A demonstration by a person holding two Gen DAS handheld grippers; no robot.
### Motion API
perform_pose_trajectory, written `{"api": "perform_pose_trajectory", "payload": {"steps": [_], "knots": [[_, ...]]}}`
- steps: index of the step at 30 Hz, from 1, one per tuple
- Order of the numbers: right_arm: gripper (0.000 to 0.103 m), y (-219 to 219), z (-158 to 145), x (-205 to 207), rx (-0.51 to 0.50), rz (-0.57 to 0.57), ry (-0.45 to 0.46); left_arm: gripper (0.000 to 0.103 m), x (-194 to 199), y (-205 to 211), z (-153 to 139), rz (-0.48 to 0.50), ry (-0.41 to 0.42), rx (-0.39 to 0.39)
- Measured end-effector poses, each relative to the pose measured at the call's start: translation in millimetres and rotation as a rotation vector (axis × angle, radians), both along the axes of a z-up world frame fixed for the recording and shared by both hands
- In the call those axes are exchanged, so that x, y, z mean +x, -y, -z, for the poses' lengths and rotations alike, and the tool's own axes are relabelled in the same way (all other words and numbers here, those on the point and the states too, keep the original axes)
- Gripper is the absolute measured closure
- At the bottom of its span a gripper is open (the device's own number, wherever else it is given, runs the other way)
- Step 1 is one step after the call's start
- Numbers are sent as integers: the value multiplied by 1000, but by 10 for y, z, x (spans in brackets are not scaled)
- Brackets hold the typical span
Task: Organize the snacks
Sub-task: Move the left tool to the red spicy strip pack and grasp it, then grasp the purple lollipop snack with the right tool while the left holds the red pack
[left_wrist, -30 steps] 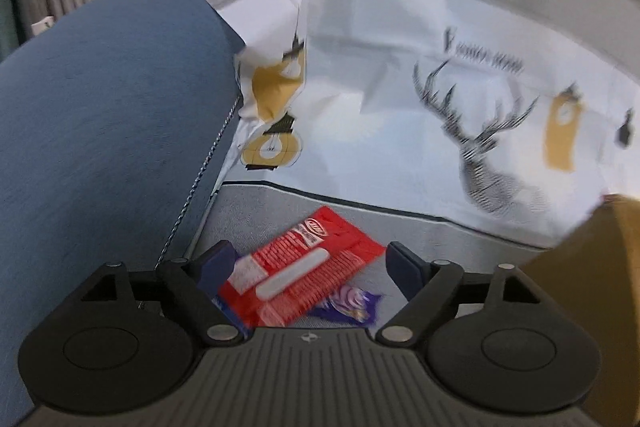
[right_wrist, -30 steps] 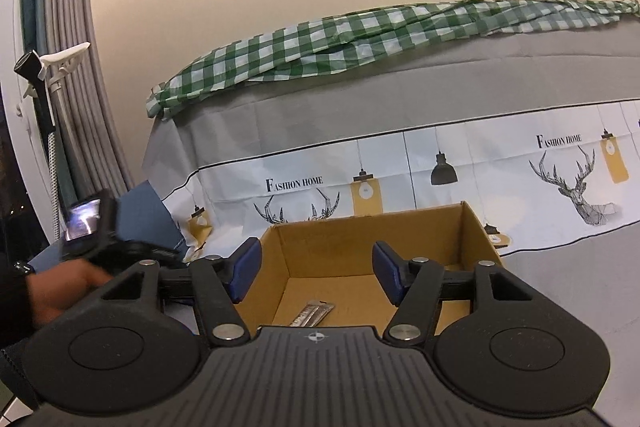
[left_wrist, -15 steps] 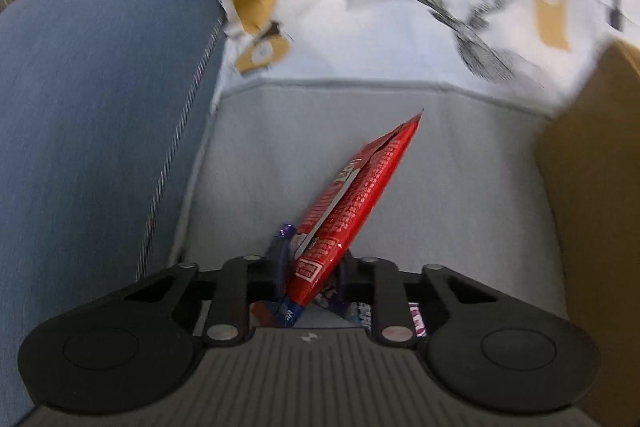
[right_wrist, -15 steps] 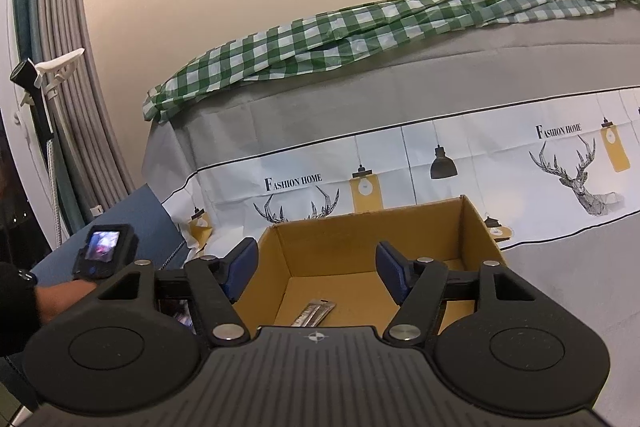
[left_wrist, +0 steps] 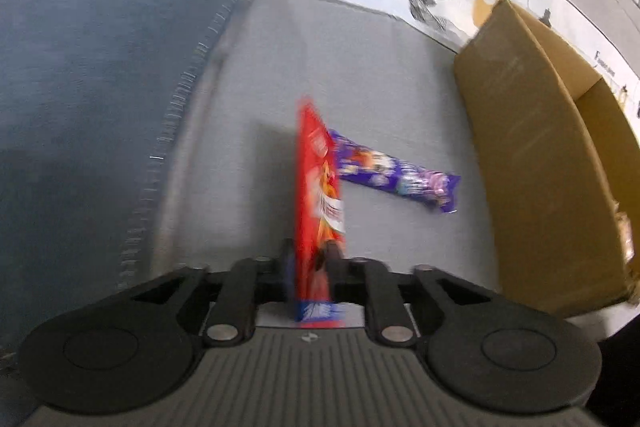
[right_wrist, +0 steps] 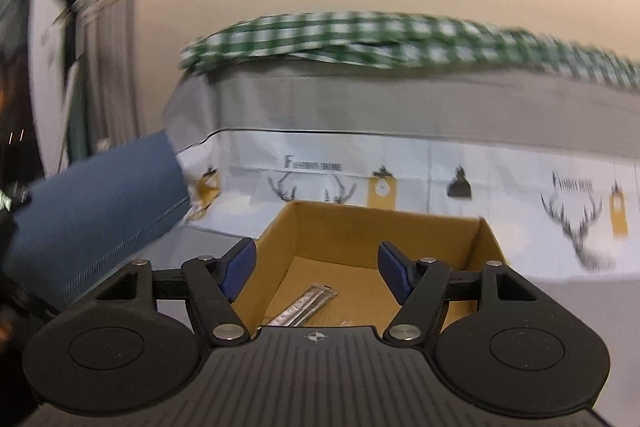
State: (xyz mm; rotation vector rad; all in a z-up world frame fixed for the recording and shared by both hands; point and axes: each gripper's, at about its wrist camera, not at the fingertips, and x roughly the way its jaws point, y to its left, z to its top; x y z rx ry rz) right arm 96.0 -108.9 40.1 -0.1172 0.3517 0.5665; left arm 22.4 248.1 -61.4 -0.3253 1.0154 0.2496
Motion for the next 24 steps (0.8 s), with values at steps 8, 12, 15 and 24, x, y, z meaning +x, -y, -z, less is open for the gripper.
{"api": "perform_pose_trajectory", "payload": {"steps": [8, 12, 15, 24], "knots": [[35, -388, 25, -381, -73, -139, 35, 29, -140, -15, 18, 3, 48, 30], [35, -536, 102, -456, -70, -127, -24, 24, 74, 31, 148, 24, -22, 14], [35, -647, 173, -493, -84, -130, -55, 21, 162, 104, 224, 66, -76, 31], [35, -877, 268, -556, -123, -148, -127, 55, 46, -28, 188, 11, -81, 10]]}}
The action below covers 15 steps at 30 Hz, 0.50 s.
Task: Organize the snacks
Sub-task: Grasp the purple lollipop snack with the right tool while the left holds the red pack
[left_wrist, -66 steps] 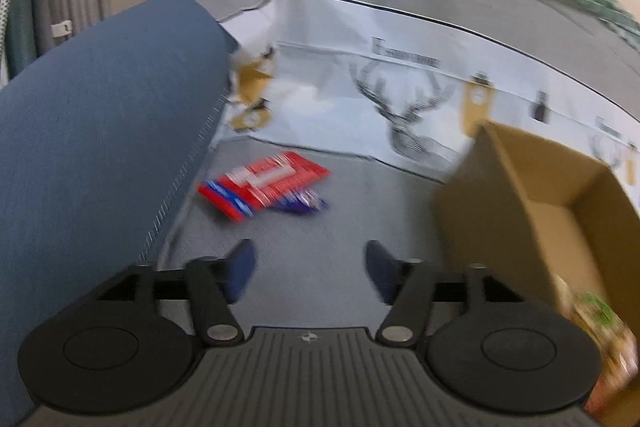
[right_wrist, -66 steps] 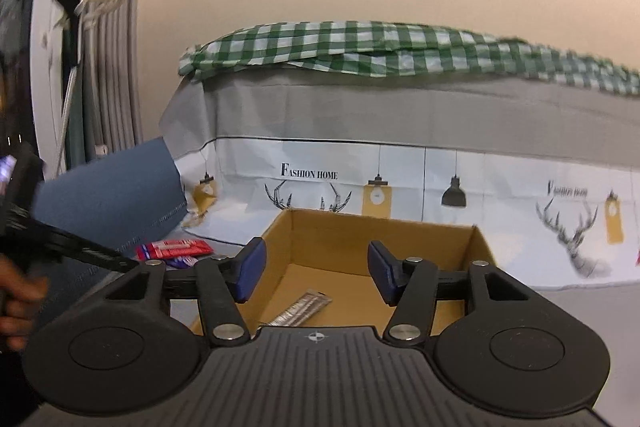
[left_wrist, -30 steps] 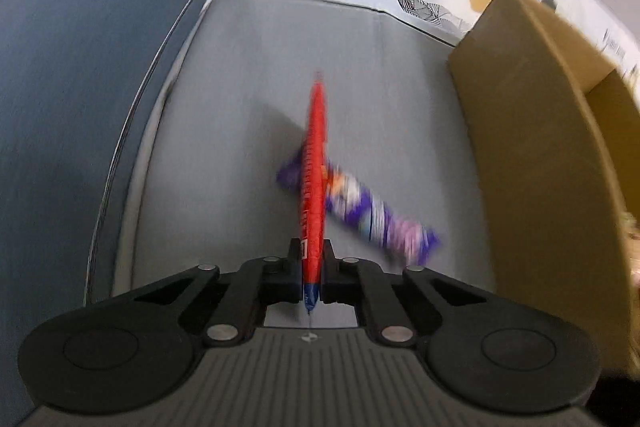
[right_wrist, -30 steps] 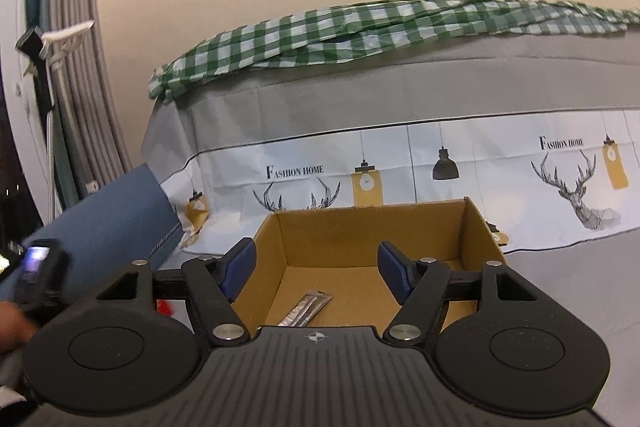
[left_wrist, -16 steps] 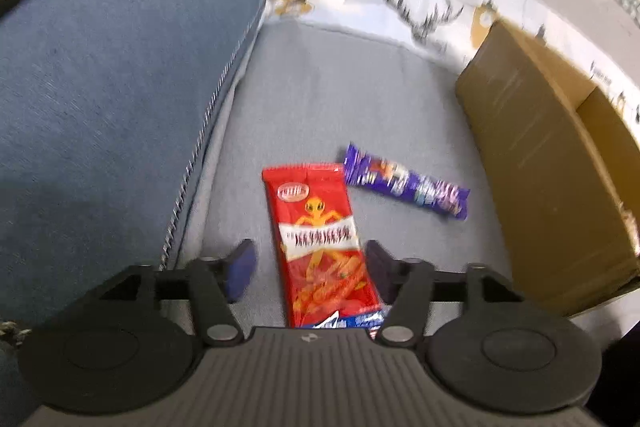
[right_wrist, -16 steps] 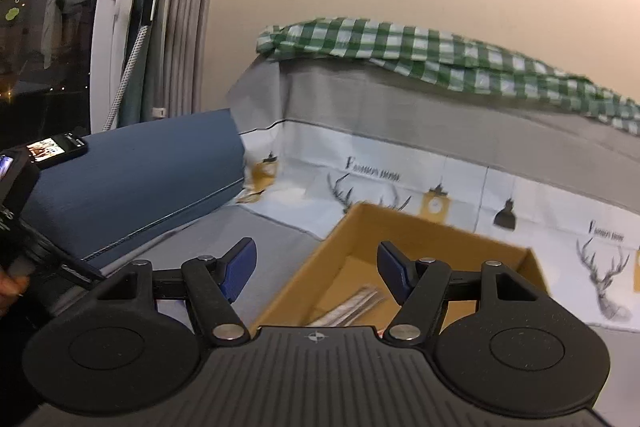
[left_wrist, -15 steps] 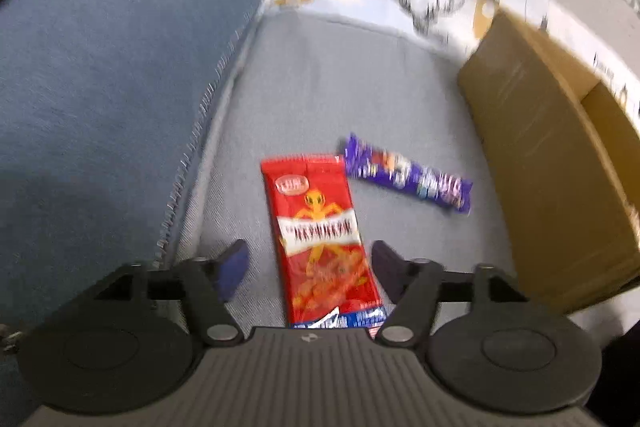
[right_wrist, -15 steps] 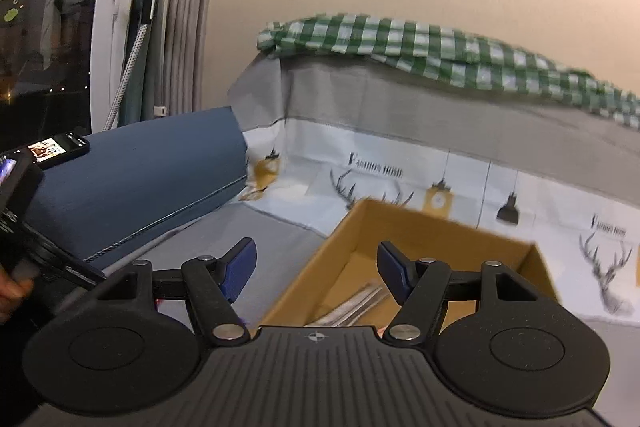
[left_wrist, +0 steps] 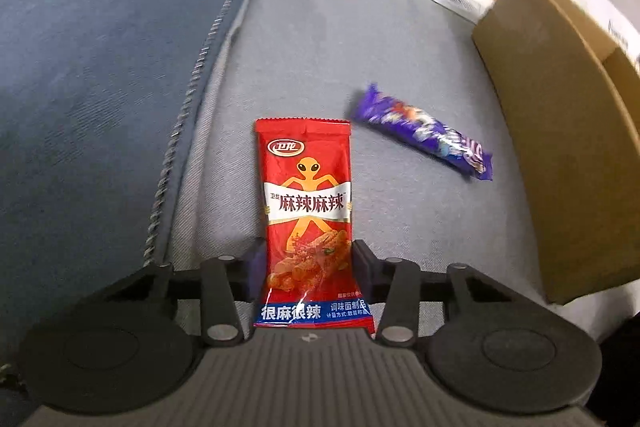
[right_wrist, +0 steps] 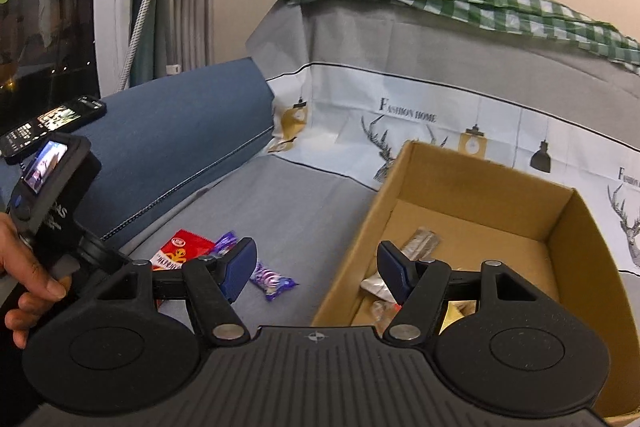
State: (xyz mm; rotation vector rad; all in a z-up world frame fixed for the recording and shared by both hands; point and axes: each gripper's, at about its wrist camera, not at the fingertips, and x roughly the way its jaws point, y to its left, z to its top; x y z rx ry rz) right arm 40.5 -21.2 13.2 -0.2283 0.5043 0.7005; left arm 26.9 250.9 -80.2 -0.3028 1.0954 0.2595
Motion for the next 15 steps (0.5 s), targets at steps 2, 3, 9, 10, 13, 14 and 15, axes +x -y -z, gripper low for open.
{"api": "perform_pose_trajectory", "payload": {"steps": [2, 3, 9, 10, 13, 14, 15], "knots": [[35, -99, -25, 20, -5, -5, -30, 56, -41, -31, -27, -4, 11, -18], [35, -167, -41, 48, -6, -4, -57, 56, -53, 1, -50, 1, 14, -15], [45, -960, -22, 284, -64, -18, -201, 56, -97, 23, -35, -1, -3, -35], [47, -1105, 17, 345, -85, -24, -219, 56, -91, 27, -33, 3, -4, -33], [47, -1503, 215, 535, -163, -31, -250, 56, -104, 24, -21, 8, -1, -39], [47, -1624, 309, 611, -200, -29, -263, 56, -104, 25, -22, 10, 1, -39], [47, -1717, 390, 676, -230, -23, -271, 56, -101, 22, -17, 13, 2, -37]]}}
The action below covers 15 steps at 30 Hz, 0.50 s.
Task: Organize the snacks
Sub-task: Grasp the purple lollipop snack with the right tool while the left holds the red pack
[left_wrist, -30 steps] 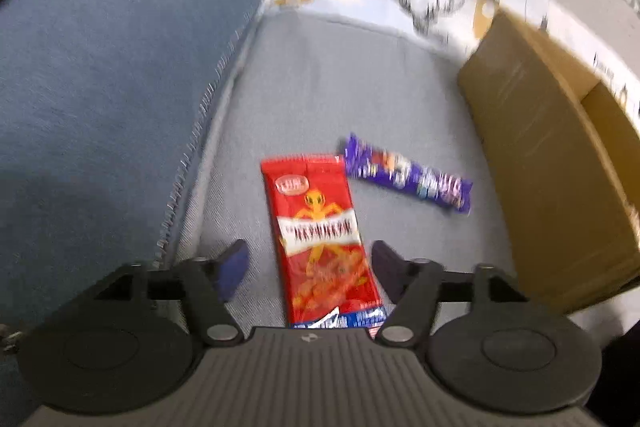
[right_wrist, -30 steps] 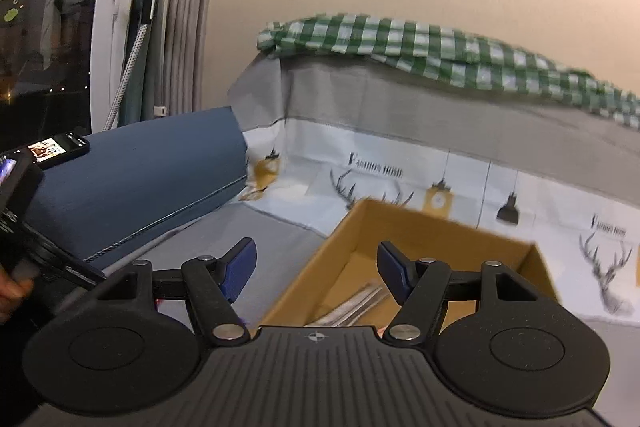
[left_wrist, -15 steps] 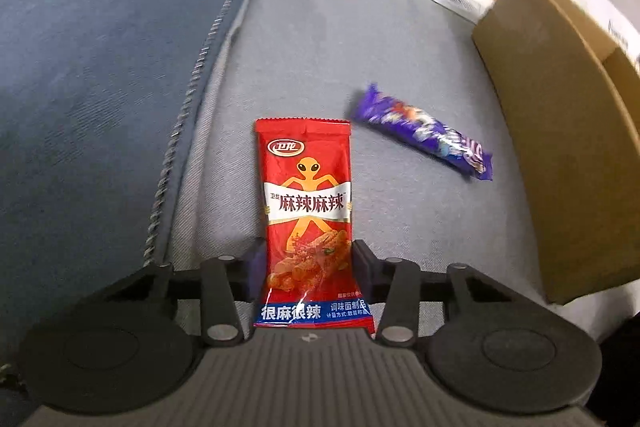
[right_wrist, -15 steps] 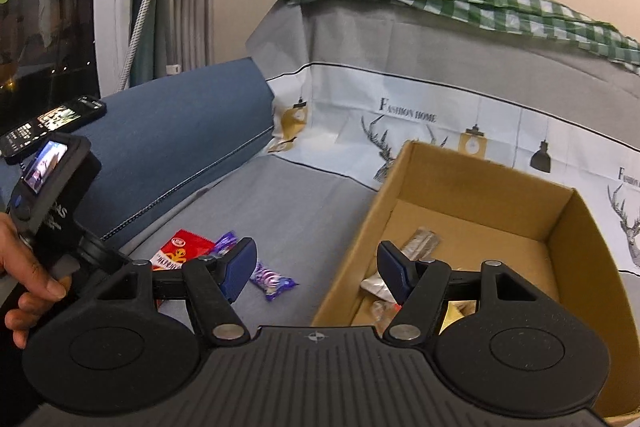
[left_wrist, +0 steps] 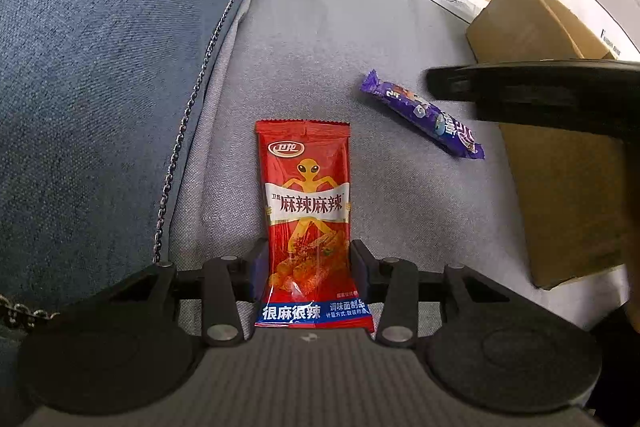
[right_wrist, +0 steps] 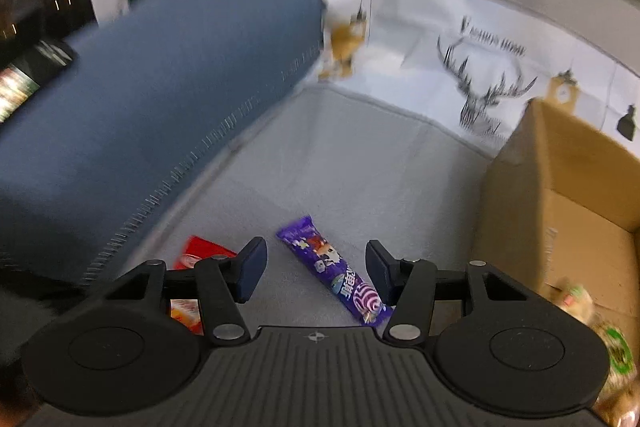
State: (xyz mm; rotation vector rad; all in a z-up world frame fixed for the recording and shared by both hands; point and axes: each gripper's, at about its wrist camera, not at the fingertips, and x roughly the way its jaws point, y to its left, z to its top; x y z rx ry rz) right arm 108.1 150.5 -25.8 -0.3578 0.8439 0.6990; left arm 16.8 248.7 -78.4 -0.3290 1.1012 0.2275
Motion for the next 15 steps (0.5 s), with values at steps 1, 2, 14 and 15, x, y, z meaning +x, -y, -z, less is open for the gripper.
{"api": "perform_pose_trajectory", "payload": {"steps": [1, 2, 14, 15], "knots": [[45, -83, 90, 74, -28, 2, -10, 56, 3, 5, 6, 2, 1, 1], [45, -144, 174, 137, -50, 3, -27, 56, 2, 8, 7, 5, 3, 2], [88, -69, 605, 222, -86, 20, -176, 56, -25, -3, 27, 20, 25, -17], [88, -21, 576, 171, -71, 33, -181, 56, -27, -7, 25, 21, 28, -21]]}}
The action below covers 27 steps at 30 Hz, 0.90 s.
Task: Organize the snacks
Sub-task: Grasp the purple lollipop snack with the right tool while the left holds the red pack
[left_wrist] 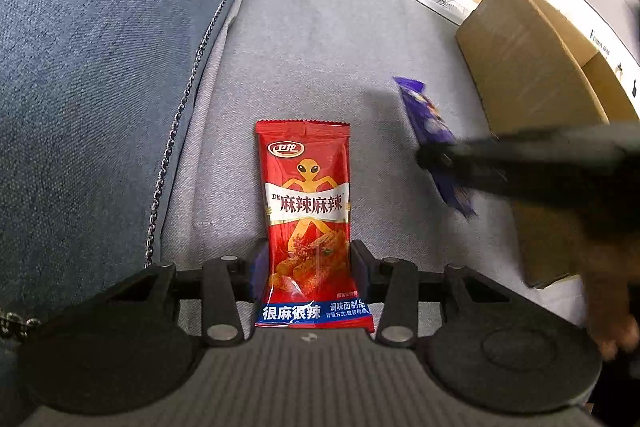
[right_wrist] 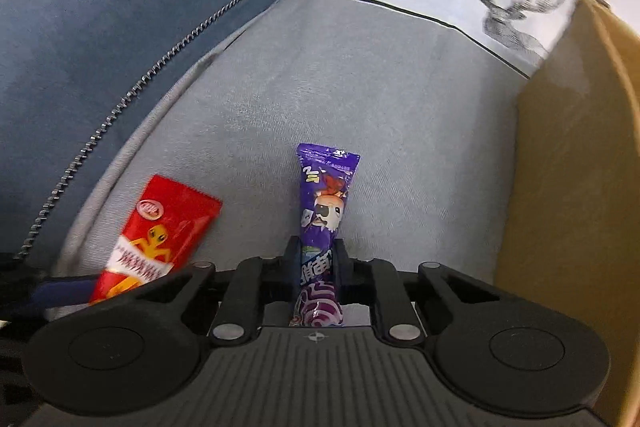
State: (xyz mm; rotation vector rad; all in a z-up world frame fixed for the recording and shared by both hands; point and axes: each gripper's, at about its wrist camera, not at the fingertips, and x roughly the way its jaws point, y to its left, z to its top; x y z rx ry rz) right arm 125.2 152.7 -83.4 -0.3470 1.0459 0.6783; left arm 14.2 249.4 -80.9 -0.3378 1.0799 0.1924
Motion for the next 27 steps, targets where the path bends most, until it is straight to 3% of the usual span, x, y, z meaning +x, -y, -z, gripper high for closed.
{"api": "perform_pose_trajectory", "payload": {"steps": [6, 10, 17, 27], "knots": [[88, 359, -288, -589, 76, 9, 18, 56, -35, -9, -15, 4, 17, -23], [88, 610, -167, -841, 106, 73, 28, 56, -31, -27, -7, 45, 9, -55], [87, 662, 100, -781, 126, 143, -45, 55, -1, 27, -6, 110, -15, -9], [82, 765, 99, -750, 174, 151, -80, 51, 34, 50, -16, 102, -27, 95]]}}
